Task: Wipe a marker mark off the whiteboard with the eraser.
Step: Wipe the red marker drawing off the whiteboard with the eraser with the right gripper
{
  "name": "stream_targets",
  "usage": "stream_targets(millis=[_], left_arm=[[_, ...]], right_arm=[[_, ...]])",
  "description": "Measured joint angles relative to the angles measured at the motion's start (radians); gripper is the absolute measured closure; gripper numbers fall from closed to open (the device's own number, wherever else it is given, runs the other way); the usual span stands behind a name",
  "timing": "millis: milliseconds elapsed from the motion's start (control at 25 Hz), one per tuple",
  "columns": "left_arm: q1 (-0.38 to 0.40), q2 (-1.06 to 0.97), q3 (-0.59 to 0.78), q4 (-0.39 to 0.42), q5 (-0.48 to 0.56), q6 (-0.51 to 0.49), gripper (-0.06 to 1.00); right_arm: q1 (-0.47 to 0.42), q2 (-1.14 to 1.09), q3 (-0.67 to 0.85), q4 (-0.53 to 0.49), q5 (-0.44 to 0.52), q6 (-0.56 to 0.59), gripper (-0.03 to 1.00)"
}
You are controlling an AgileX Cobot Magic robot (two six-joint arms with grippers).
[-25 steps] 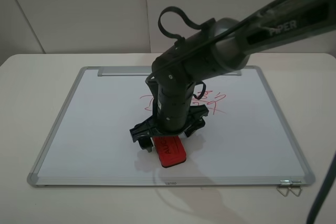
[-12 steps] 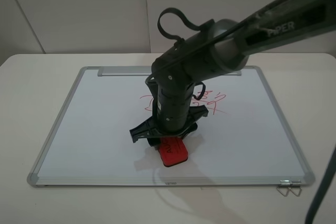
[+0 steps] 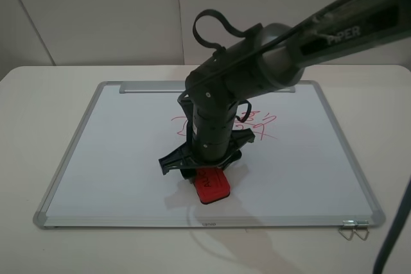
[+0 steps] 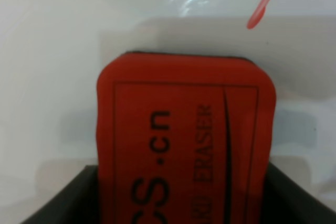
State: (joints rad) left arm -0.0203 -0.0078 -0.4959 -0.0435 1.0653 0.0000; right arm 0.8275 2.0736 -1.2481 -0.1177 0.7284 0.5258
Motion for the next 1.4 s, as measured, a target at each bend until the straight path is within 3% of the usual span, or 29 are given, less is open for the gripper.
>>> stream_targets(millis=[320,480,760,1000,1160,1400], left_arm=[[0.000,0.000,0.000,0.000,0.000,0.000,0.17],[0.000,0.000,0.000,0.000,0.000,0.000,0.17],[0.000,0.000,0.000,0.000,0.000,0.000,0.17],[0.000,0.000,0.000,0.000,0.000,0.000,0.17],[0.000,0.000,0.000,0.000,0.000,0.000,0.17],[0.000,0.000,0.000,0.000,0.000,0.000,0.17]], right_arm=[[-0.006,-0.021,-0.195,-0.017,0.219,-0.153,0.46],[-0.027,-0.009,-0.344,-0.066,0.267,-0.194,0.46],[-0.057,0.212,-0.684,-0.088,0.372,-0.269,0.46],[-0.058,0.380,-0.923,-0.031,0.444,-0.326,0.46],[-0.058,0.429,-0.971,0.033,0.447,-0.338,0.46],[-0.058,0.480,-0.974,0.043,0.453,-0.338,0.46]])
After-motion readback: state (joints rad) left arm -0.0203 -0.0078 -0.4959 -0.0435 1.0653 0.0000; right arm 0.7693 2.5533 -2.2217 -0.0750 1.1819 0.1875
